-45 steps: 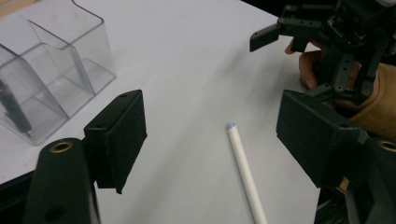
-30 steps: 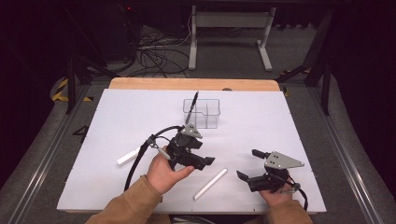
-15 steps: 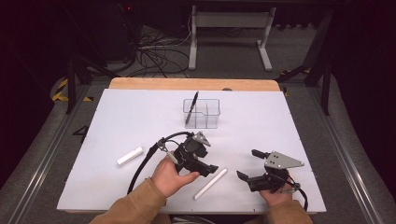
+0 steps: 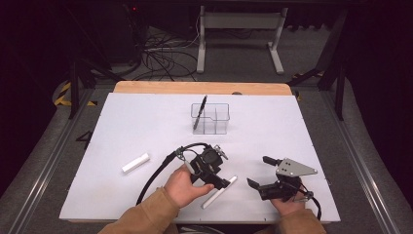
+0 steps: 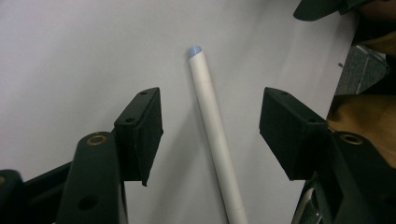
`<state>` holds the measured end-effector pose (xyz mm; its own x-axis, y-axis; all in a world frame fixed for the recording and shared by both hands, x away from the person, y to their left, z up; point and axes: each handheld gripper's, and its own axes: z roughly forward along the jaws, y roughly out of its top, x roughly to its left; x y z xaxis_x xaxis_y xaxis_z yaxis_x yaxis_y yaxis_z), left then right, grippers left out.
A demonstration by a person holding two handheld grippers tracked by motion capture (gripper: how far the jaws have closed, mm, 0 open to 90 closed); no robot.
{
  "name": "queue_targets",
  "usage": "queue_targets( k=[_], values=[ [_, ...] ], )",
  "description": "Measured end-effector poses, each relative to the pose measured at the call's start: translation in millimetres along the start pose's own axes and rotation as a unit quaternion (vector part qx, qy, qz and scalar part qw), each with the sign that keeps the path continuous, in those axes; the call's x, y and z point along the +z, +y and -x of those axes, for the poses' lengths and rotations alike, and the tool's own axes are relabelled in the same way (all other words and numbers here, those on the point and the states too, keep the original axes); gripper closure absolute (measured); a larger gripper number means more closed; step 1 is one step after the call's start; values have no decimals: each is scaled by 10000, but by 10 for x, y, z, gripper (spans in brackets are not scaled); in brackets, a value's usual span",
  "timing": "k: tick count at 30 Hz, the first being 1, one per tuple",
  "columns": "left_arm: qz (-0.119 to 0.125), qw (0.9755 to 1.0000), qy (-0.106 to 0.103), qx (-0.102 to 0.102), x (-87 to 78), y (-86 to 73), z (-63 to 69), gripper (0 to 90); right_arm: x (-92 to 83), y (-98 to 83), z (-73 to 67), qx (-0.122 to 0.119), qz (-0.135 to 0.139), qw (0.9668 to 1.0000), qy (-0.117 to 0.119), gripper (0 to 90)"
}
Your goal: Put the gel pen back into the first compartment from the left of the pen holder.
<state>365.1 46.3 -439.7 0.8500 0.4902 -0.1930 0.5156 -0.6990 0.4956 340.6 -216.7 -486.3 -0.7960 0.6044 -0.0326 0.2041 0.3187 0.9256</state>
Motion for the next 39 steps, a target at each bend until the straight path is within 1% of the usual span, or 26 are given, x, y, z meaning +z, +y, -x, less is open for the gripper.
queue_targets(
  k=[5, 6, 11, 20, 26, 30, 32, 35, 39],
  values=[
    [-128, 9999, -84, -53, 72, -9, 19, 432, -5, -2, -7, 15, 34, 10000, -2, 49],
    [-165, 9998, -99, -60, 90, -12, 25, 436, -5, -3, -3, -13, 28, 10000, -14, 49],
    [-321, 9994, -153, -31, 173, -19, 46, 475, -3, -8, -9, -21, 44, 10000, -8, 48],
    [-511, 9987, -7, 45, 289, -27, 75, 536, -1, -10, -14, -4, 66, 10000, 9, 48],
    [-608, 9981, 103, 51, 345, -33, 88, 588, 2, -11, -16, -10, 70, 10000, -15, 47],
    [-586, 9981, 163, 56, 350, -34, 98, 611, 3, -12, -17, -20, 69, 10000, -12, 47],
    [-577, 9981, 207, 51, 352, -35, 103, 625, 8, -10, -23, -5, 65, 10000, -52, 40],
    [-575, 9980, 254, 30, 352, -35, 107, 654, 19, -9, -33, -51, 33, 9999, -112, 31],
    [-571, 9978, 337, 84, 357, -37, 124, 694, 25, -8, -41, -52, 28, 9999, -123, 30]
  ],
)
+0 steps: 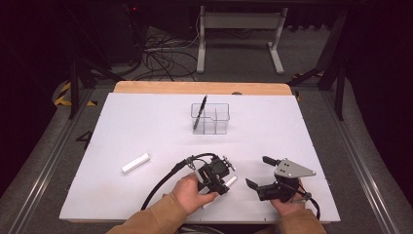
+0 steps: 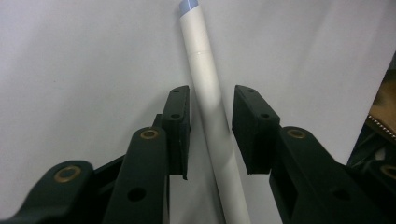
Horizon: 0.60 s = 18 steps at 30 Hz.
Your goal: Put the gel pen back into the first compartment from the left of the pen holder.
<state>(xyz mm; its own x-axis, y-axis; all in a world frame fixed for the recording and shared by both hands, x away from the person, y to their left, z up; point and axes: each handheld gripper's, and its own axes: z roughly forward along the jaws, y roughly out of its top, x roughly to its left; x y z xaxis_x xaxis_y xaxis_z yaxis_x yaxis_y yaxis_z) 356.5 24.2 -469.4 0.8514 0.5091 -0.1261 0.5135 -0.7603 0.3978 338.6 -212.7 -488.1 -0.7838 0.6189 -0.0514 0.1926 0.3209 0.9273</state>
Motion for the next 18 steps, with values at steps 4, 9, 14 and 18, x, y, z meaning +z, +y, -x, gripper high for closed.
queue_targets(
  k=[4, 9, 14, 18],
  values=[
    [16, 10000, 63, 29, 4, 0, 12, 734, 0, 0, 1, 5, 3, 10000, 10, 30],
    [-3, 9999, 121, -18, 5, 2, 20, 755, 0, 0, 1, 7, 3, 10000, 14, 29],
    [-34, 9998, 199, -56, 9, 12, 31, 781, 4, -1, -1, 26, -5, 10000, 32, 28],
    [-46, 9997, 212, -65, 8, 14, 39, 784, 3, -1, 0, 28, 0, 10000, 29, 27]
  ],
)
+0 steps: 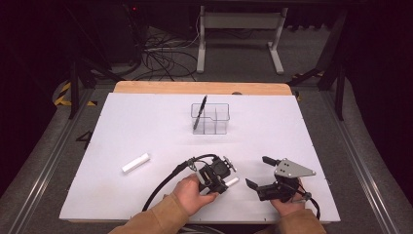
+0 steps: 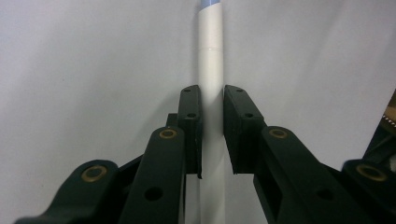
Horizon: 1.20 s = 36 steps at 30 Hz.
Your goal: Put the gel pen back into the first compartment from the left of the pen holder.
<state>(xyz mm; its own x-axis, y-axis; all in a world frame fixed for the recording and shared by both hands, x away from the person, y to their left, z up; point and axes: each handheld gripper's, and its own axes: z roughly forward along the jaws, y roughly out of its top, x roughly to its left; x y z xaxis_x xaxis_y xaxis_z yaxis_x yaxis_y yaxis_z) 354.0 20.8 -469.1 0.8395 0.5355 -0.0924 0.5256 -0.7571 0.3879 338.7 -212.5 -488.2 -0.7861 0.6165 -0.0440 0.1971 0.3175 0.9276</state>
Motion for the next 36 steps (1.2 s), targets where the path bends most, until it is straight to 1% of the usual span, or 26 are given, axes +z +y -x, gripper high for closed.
queue_targets(
  k=[6, 9, 14, 15, 16, 20, 23, 26, 30, 31, 36],
  values=[
    [-2, 10000, -6, 78, -5, 3, -4, 786, -3, 0, 2, -14, 11, 10000, -7, 27],
    [23, 9999, -74, 137, -25, 1, -14, 786, -4, 1, 0, 2, 14, 10000, 17, 27],
    [149, 9998, -59, 91, -105, -3, -54, 786, -11, 2, 3, -33, 43, 10000, 25, 26],
    [180, 9998, -50, 73, -125, -5, -65, 786, -14, 3, -1, 4, 60, 10000, 40, 26],
    [225, 9997, -43, 65, -142, -6, -76, 786, -15, 2, 4, -23, 62, 10000, 33, 25],
    [351, 9994, -47, 11, -202, -11, -97, 786, -14, 3, -1, -2, 61, 10000, 50, 25],
    [425, 9991, -38, 27, -243, -14, -104, 786, -13, 3, -3, 28, 66, 10000, 52, 25],
    [512, 9987, -45, 13, -283, -17, -108, 786, -10, 2, 1, -18, 65, 10000, 51, 25],
    [607, 9981, -44, 17, -332, -18, -114, 786, -11, 3, -2, 5, 68, 10000, 57, 25],
    [630, 9980, -46, 15, -342, -19, -114, 786, -11, 1, 3, -42, 50, 10000, 42, 25],
    [746, 9972, -79, 78, -390, -21, -112, 786, -8, 1, 0, -39, 29, 10000, 55, 25]
  ],
)
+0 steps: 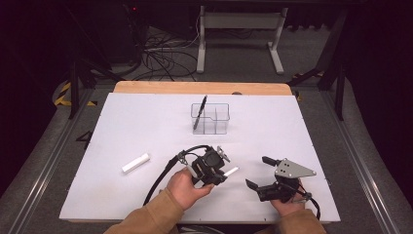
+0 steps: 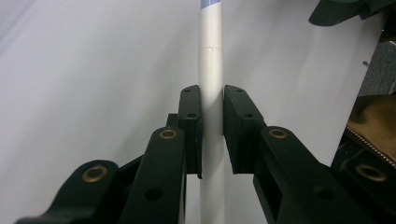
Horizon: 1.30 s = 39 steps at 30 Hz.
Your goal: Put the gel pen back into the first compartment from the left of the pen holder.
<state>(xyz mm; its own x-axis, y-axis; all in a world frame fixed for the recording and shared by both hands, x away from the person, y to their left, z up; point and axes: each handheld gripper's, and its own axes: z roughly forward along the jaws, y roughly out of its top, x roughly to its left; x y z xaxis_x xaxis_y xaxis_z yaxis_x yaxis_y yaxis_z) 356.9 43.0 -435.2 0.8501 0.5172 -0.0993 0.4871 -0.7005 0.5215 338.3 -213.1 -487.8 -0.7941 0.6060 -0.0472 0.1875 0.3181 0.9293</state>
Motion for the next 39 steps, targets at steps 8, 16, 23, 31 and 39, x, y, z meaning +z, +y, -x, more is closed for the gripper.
queue_targets(
  k=[8, 16, 23, 31, 39],
  values=[
    [264, 9996, -13, -32, -116, 6, -34, 786, 2, -1, 0, -4, 3, 10000, 3, 25],
    [520, 9986, 44, 11, -213, 15, -31, 786, 8, 1, -8, 3, -18, 10000, 14, 26],
    [829, 9965, 117, 77, -347, 51, -63, 786, 10, 0, -7, -5, -20, 10000, 16, 26],
    [1151, 9933, 116, 15, -494, 107, -126, 786, 11, 1, -9, 25, -15, 10000, 21, 26],
    [1254, 9921, 89, -9, -538, 136, -157, 786, 12, -1, -4, 0, -27, 10000, 14, 26]
  ],
)
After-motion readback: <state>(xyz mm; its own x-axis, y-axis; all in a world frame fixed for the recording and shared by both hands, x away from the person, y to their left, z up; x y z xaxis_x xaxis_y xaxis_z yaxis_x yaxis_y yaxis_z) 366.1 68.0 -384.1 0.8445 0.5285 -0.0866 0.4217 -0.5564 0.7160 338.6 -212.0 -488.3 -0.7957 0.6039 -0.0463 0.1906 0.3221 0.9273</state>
